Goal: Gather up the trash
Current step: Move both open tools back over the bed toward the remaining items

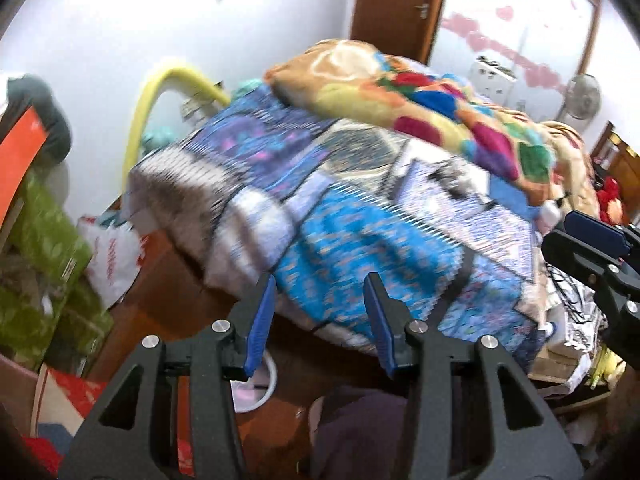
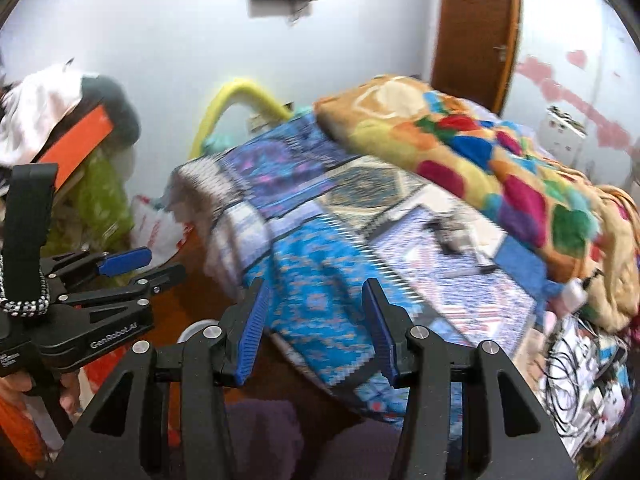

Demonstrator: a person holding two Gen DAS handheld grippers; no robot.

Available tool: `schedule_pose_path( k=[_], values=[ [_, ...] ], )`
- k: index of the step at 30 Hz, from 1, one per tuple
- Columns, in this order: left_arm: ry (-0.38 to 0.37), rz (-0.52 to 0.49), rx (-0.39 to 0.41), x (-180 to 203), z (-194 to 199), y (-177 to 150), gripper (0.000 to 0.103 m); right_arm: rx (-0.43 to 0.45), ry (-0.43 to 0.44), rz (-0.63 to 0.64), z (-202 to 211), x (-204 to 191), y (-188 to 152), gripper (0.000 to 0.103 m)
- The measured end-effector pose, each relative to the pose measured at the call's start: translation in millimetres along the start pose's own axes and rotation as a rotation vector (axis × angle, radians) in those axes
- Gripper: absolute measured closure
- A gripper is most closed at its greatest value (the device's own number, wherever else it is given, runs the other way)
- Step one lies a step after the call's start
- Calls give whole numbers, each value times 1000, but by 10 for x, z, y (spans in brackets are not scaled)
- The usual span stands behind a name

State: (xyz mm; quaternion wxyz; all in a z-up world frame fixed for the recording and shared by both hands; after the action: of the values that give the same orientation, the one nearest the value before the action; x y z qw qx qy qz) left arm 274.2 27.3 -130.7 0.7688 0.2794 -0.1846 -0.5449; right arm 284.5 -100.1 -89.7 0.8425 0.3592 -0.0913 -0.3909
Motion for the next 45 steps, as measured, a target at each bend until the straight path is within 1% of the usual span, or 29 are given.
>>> schedule_pose_path(
  k=[2,3,5,7,14,18,21,27,29,32,37,40,42,45],
  values=[
    [-23,-20,22,205,44,83,55,24,-35,-18,110,164,-4,48],
    [-32,-29,32,310,66,123,53,36,-49,-28,159,254,-4,47],
    [-46,-49,55,532,89,218,42,64,-81,-61,258,471,-18,42],
    [-66,-61,71,714,98,284,38,75,-106,-89,330,647,-41,42],
    [-161,-103,53,1439,-145,501,38,78,-192,-186,435,1319,-145,42],
    [-187,-128,29,1753,-377,559,38,50,-221,-252,375,1718,-242,42],
    [-201,-148,7,1943,-583,581,38,21,-217,-291,272,1943,-316,42],
    [-183,-191,-45,2159,-1054,598,38,-58,-207,-371,-108,2357,-481,42],
    [-178,-192,-62,2195,-1224,605,38,-75,-190,-403,-259,2462,-516,42],
    [-174,-182,-85,2197,-1442,609,38,-101,-157,-450,-519,2592,-520,42],
    [-166,-173,-117,2177,-1784,635,38,-136,-131,-509,-1001,2753,-447,42],
    [-158,-184,-103,2170,-1901,673,38,-125,-87,-554,-1257,2804,-359,42],
    [-153,-188,-91,2167,-1959,707,38,-127,-74,-574,-1409,2829,-305,42],
    [-155,-182,-77,2143,-2051,758,38,-129,-96,-619,-1612,2861,-264,42]
  ],
)
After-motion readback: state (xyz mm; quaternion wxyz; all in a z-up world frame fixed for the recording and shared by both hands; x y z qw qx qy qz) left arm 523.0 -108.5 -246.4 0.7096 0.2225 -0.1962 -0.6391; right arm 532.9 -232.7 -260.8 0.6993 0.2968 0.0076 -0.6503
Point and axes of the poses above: each gripper's, at about its wrist camera, not at the fingertips, and z roughly against the way its jaws point, x to its right, y to its top, the point moved 4 cm from there along -z, roughly the way its jaws point, and after that the axes turned 9 degrees about y, right-handed, at the moved point
